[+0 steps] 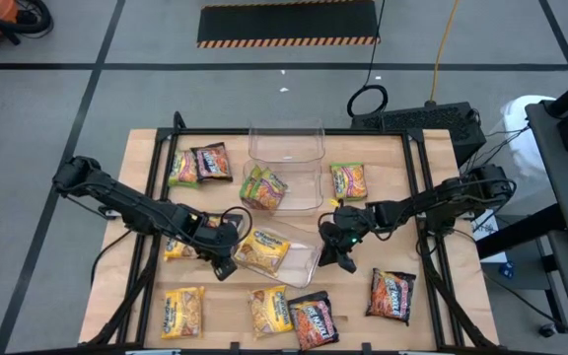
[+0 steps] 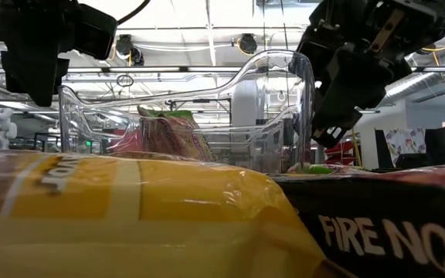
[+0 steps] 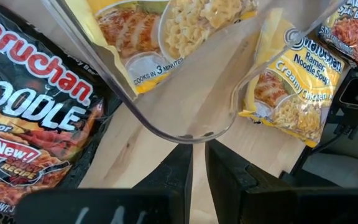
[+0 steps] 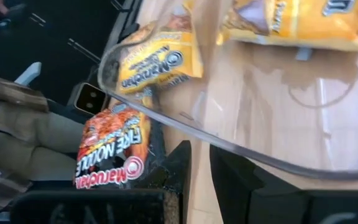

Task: Sort Maruchan noodles
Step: Adjust the bottom transparent bin

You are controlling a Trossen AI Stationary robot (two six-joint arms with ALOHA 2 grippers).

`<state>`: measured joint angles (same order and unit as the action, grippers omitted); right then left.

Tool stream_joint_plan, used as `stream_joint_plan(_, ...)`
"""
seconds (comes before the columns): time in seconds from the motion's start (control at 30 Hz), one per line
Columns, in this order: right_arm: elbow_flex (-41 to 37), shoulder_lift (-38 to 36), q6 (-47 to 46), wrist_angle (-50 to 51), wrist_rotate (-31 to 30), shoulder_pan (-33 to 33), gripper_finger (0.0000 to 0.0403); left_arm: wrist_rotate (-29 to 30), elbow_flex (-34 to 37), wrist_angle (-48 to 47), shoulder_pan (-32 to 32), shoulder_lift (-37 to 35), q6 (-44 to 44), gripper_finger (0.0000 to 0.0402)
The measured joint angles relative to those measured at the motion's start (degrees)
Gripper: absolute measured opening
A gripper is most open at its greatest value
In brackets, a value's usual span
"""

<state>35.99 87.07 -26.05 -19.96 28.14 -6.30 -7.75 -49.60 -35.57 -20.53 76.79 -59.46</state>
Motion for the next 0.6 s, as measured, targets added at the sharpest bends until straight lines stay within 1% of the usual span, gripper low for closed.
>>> stream_joint_plan(0.23, 0.0, 0.0, 1.6, 0.1, 0.0, 1.8, 0.0054, -0.2, 0.0, 1.4, 0.0, 0.0, -0.7, 0.0049)
stream_joint_plan(0.37, 0.0, -0.1, 2.5, 0.1, -2.4, 2.3, 0.0054, -0.5, 0.0, 3.1, -0.3, 0.0, -1.2, 0.0049)
stream_joint_plan(0.6, 0.0, -0.1, 3.2, 0.1, -3.1, 3.4, 0.0054, -0.1, 0.0, 4.6, -1.5, 0.0, -2.7, 0.0049)
